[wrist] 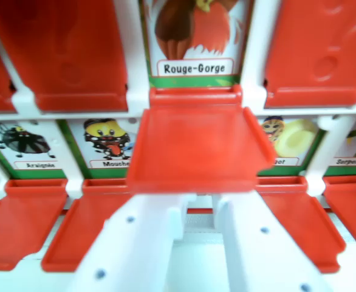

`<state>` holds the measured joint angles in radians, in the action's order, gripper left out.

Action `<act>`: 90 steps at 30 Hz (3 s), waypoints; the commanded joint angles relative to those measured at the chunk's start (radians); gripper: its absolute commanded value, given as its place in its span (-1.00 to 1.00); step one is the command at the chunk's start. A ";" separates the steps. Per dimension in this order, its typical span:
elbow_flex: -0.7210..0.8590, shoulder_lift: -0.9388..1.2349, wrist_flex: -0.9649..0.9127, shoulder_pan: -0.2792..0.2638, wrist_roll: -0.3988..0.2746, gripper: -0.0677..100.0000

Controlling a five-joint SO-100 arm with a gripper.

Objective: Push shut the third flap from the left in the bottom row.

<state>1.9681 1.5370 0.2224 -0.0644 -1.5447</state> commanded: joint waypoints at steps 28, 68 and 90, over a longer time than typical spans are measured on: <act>-0.101 0.836 0.752 0.037 -0.067 -1.00; -0.265 0.819 0.762 0.067 -0.049 -1.00; -0.262 0.816 0.761 0.067 -0.046 -1.00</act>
<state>1.8193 2.3224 1.0094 0.0000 -1.5969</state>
